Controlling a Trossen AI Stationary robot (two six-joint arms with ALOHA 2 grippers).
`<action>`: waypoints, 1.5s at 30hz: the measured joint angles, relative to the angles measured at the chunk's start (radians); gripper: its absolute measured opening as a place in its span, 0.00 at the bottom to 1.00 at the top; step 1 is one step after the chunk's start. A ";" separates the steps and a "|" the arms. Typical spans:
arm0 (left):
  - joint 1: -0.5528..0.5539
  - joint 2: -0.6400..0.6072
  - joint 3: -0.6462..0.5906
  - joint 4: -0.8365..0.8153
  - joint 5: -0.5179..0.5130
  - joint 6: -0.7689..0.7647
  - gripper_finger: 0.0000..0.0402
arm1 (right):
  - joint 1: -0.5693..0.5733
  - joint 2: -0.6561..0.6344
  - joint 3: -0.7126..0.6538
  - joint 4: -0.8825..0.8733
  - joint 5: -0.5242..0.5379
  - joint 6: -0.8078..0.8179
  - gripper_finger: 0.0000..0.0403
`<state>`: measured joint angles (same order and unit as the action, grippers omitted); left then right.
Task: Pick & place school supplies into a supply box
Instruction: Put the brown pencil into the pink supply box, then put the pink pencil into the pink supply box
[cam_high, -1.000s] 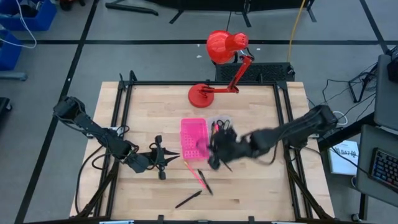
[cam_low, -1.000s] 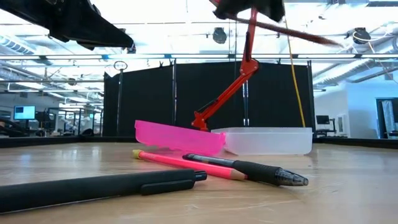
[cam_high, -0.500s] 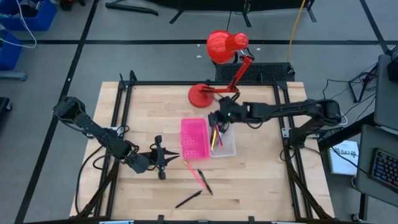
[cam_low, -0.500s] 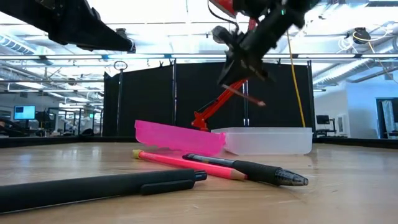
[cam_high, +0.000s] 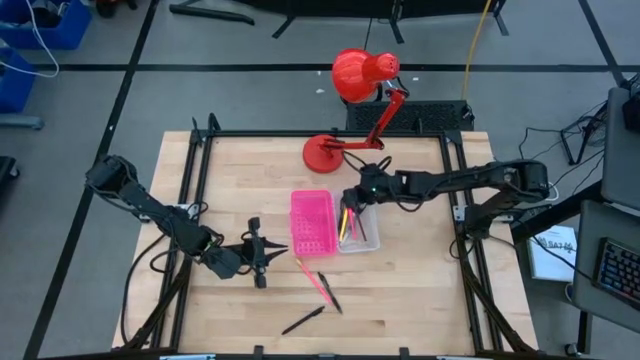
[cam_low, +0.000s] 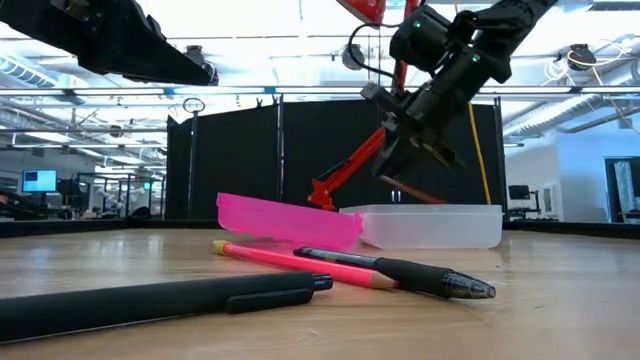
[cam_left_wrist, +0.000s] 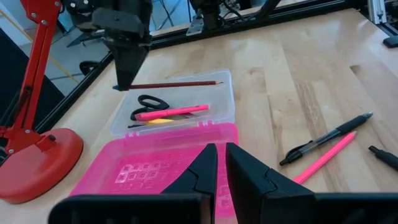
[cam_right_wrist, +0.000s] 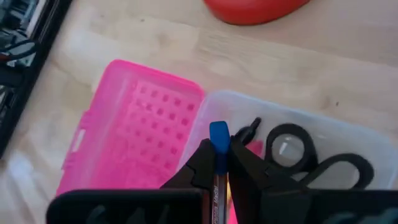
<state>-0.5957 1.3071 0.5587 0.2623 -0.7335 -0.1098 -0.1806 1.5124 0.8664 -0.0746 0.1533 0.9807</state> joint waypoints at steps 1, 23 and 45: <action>0.000 0.000 0.000 0.000 0.000 0.002 0.10 | 0.003 0.002 -0.007 -0.001 0.006 0.004 0.04; 0.014 0.000 0.000 0.000 0.008 0.001 0.10 | -0.015 0.042 -0.082 -0.004 0.051 -0.018 0.11; 0.014 0.000 0.000 -0.016 0.010 -0.004 0.10 | -0.015 -0.024 -0.082 -0.004 0.033 -0.243 0.47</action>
<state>-0.5819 1.3071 0.5587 0.2463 -0.7231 -0.1135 -0.1951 1.4886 0.7841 -0.0790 0.1864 0.7381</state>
